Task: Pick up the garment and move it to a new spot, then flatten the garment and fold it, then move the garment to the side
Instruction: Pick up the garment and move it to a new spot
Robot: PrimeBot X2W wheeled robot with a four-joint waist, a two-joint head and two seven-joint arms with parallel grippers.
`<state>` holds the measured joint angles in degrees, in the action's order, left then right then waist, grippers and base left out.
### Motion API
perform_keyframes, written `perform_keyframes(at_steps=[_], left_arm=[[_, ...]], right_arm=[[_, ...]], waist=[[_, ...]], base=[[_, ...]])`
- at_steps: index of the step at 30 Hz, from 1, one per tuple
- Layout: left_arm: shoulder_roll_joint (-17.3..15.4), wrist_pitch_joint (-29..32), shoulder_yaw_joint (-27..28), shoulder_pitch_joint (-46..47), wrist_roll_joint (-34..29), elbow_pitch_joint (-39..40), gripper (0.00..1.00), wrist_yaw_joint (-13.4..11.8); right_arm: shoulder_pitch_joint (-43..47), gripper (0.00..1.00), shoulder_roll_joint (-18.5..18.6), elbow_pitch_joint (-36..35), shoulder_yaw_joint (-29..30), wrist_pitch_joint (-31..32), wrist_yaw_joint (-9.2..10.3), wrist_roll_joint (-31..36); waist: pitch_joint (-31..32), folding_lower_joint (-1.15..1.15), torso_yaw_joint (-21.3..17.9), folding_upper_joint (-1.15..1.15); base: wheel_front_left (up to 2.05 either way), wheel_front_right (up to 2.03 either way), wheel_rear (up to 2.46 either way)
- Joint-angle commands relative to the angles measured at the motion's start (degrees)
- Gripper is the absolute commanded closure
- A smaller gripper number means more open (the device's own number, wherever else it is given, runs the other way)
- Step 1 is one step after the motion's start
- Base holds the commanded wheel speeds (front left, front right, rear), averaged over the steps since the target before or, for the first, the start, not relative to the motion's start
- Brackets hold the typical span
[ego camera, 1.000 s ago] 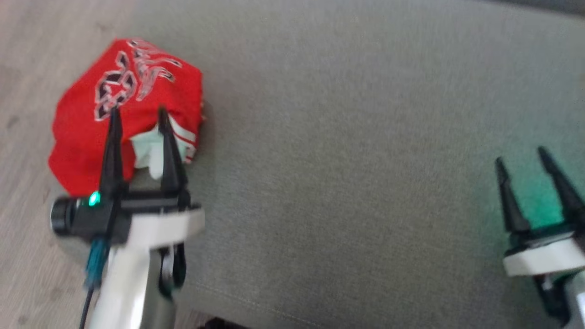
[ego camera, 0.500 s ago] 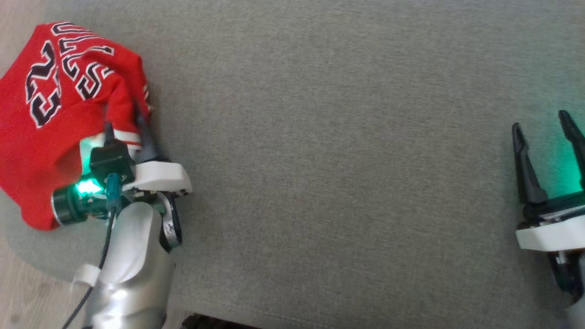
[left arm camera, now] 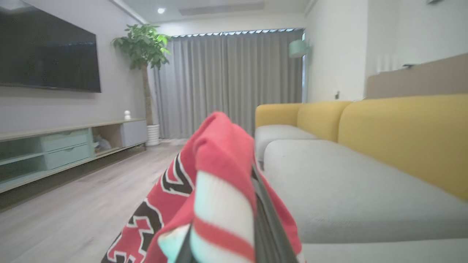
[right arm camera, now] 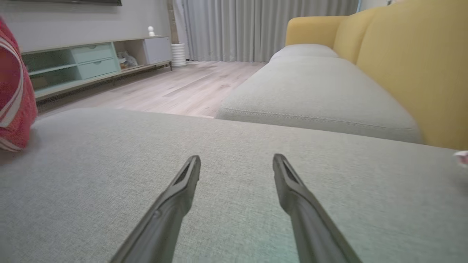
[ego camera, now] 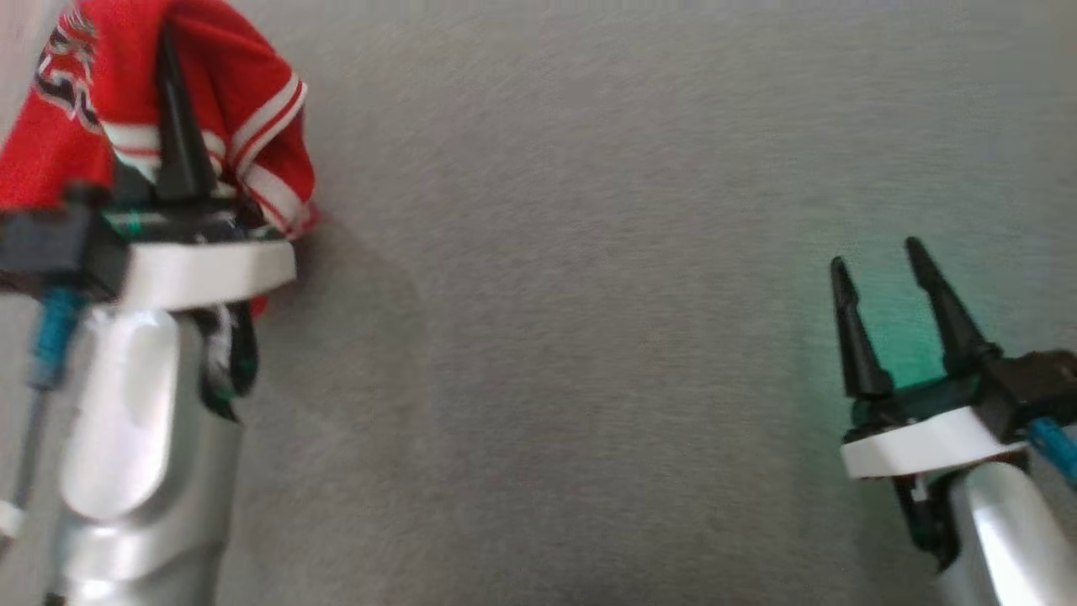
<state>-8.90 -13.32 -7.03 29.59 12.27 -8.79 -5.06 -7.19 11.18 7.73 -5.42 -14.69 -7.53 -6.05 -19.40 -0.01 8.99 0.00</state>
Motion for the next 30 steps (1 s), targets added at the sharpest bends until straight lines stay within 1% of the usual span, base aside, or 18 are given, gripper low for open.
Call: perform_keyframes(at_steps=[1,3,5,8,10,13,16,19,23,26,27,28,29,30], left_arm=[[-2.86,1.83,2.14,4.09,1.24,4.31,1.0,1.39],[-3.73,5.15,1.81,6.29,2.73,7.33,1.0,3.2],[-3.87,8.45,1.57,8.86,4.89,10.08,1.0,4.75],[-2.43,13.53,0.83,13.0,10.38,12.95,1.0,7.45],[-1.41,16.64,0.2,15.95,13.58,14.01,1.0,8.46],[-0.37,20.18,-1.22,20.16,16.14,14.03,1.0,9.22],[0.19,22.28,-3.12,23.1,16.68,11.93,1.0,9.75],[0.55,22.42,-4.37,23.28,16.46,7.89,1.0,9.91],[-0.08,20.51,-4.38,19.35,15.89,0.49,1.0,9.55],[-0.66,17.92,-2.99,14.8,17.87,-5.75,1.0,10.18],[-1.0,17.14,-2.37,13.3,18.72,-8.02,0.93,10.43],[-1.65,15.98,-1.83,12.0,19.03,-10.13,0.52,10.65],[-2.35,14.39,-1.2,10.87,19.07,-12.03,0.0,10.76],[-2.87,12.5,-0.28,9.7,19.0,-13.87,0.0,10.48]], right_arm=[[-0.47,0.0,-0.72,-0.97,-1.52,-0.3,0.04,-0.58],[-0.6,0.0,-2.01,-0.63,-1.49,-0.3,0.04,-0.83],[-0.64,0.0,-3.11,-0.47,-1.63,-0.3,0.04,-0.88],[-0.49,0.0,-4.17,-0.35,-2.14,-0.3,0.04,-0.55],[-0.34,0.0,-4.83,-0.53,-2.27,-0.3,0.04,-0.55],[-0.24,0.0,-5.57,-1.05,-2.46,-0.3,0.04,-0.52],[-0.6,0.0,-6.29,-1.97,-2.56,-0.3,0.04,-0.61],[-1.33,0.0,-6.86,-2.71,-3.09,-0.3,0.04,-0.83],[-2.11,0.0,-7.51,-3.35,-3.56,-0.3,0.04,-1.23],[-2.43,0.0,-7.82,-3.12,-4.42,-0.3,0.04,-1.77],[-2.53,0.0,-7.88,-3.0,-4.6,-0.3,0.04,-1.91],[-2.64,0.0,-7.93,-2.86,-4.72,-0.3,0.04,-2.02],[-2.79,0.0,-7.97,-2.75,-4.77,-0.3,0.04,-2.1],[-2.9,0.0,-8.0,-2.66,-4.73,-0.3,0.04,-2.16]], waist=[[5.76,0.01,-6.85,0.0],[7.14,0.01,-9.74,0.0],[8.19,0.01,-12.67,0.0],[9.12,0.01,-16.78,0.0],[9.33,0.01,-19.11,0.0],[9.12,0.01,-22.07,0.0],[8.1,0.01,-24.29,0.0],[6.85,0.01,-25.91,0.0],[4.96,0.01,-27.43,0.0],[3.54,0.01,-28.2,0.0],[3.14,0.01,-28.28,0.0],[2.78,0.01,-28.28,0.0],[2.46,0.01,-28.24,0.0],[2.3,0.01,-28.11,0.0]], base=[[0.0,0.0,0.0],[0.0,0.0,0.0],[0.0,0.0,0.0],[0.0,0.0,0.0],[0.0,0.0,0.0],[0.0,0.0,0.0],[0.0,0.0,0.0],[0.0,0.0,0.0],[0.0,0.0,0.0],[0.0,0.0,0.0],[0.0,0.0,0.0],[0.0,0.0,0.0],[0.0,0.0,0.0],[0.0,0.0,0.0]])
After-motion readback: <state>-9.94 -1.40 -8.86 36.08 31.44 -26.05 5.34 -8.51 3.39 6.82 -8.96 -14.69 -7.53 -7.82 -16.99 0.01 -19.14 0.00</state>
